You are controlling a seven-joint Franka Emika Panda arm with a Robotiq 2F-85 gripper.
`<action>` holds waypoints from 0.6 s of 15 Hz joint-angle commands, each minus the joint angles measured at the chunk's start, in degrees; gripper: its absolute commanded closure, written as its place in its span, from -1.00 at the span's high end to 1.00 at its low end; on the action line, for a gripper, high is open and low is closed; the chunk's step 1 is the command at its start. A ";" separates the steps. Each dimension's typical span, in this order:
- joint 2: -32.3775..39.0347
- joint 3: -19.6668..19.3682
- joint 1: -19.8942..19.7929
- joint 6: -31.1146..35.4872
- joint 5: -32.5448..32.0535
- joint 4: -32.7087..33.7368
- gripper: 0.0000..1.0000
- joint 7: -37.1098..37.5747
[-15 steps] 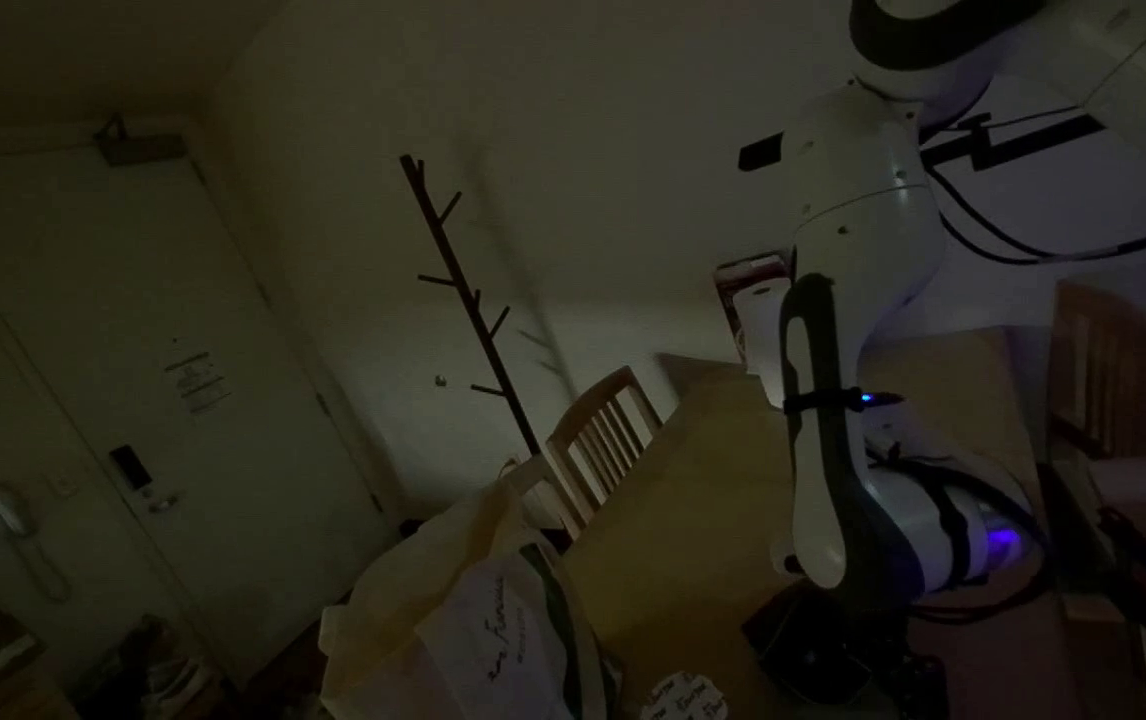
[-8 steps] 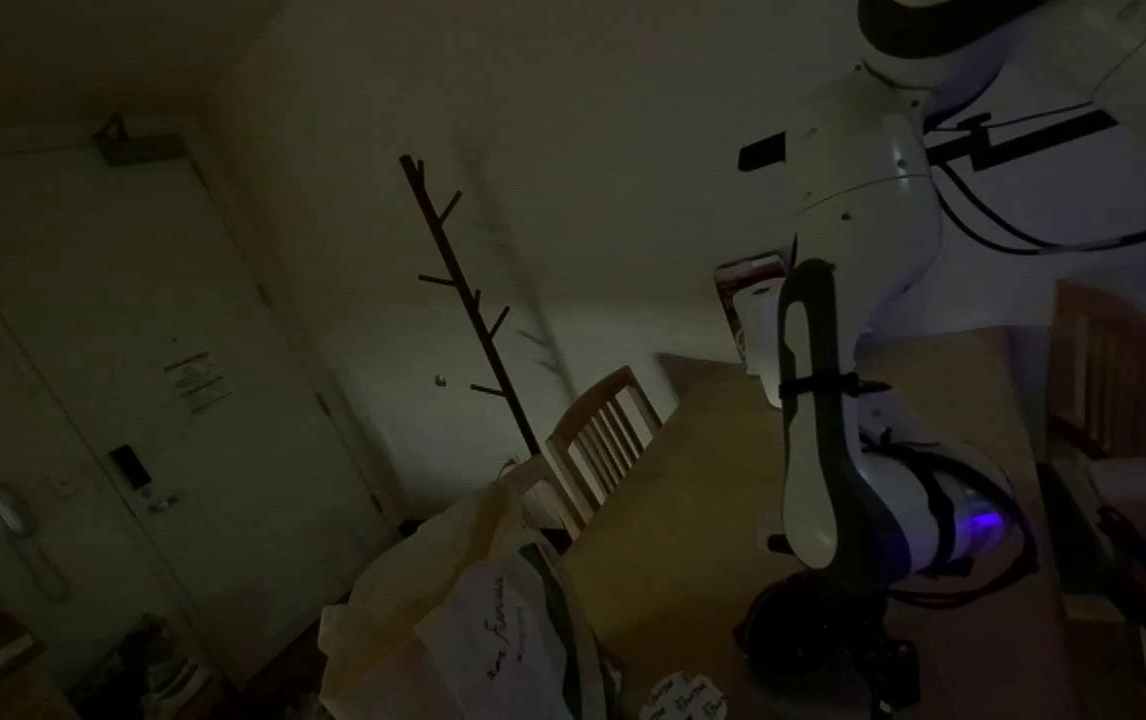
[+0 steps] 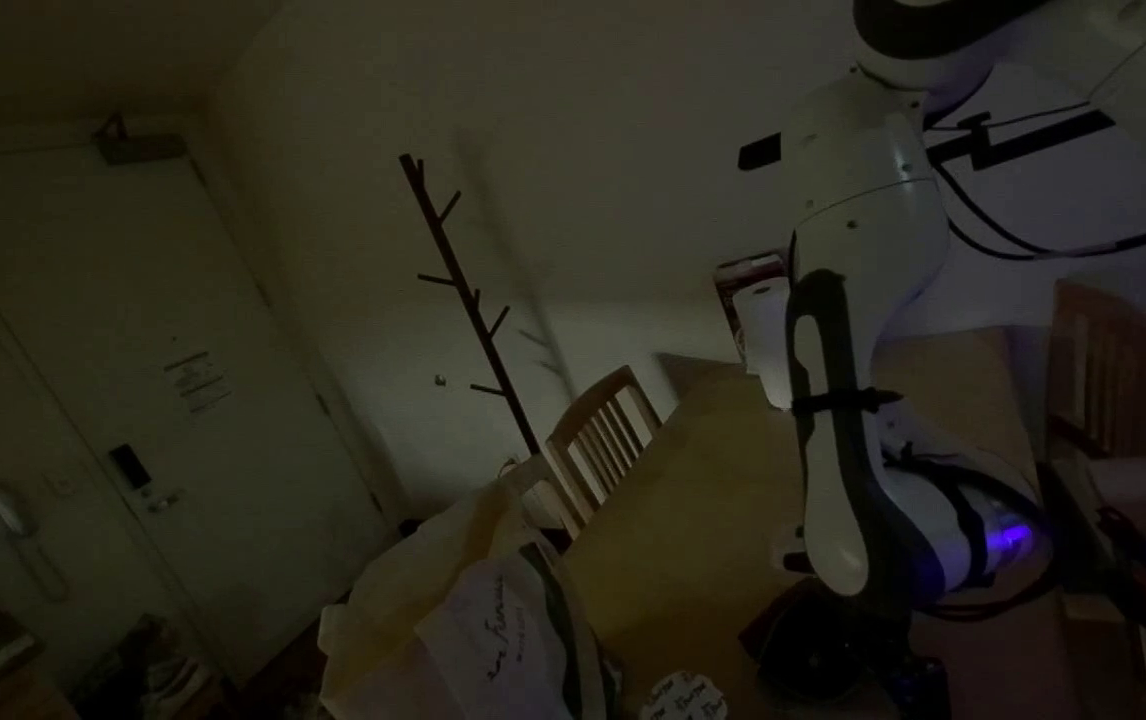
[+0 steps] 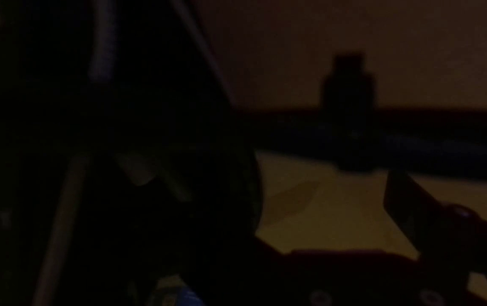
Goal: Lay the bag on its side
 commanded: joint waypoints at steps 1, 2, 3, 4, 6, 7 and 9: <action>-0.51 2.02 0.20 0.00 -0.96 -2.35 1.00 1.75; 0.56 4.56 -2.18 -0.05 -1.93 -2.92 1.00 1.66; -0.60 5.80 -2.27 0.07 -1.27 -4.01 1.00 2.26; -1.20 7.59 -3.26 0.08 -1.46 -4.86 1.00 2.47; -0.24 10.58 -4.51 0.04 -1.70 -5.97 1.00 1.67; 3.06 11.82 -4.98 -0.48 -0.29 -3.53 1.00 -2.04; 1.98 15.88 -7.80 -6.63 0.72 -3.76 1.00 -2.67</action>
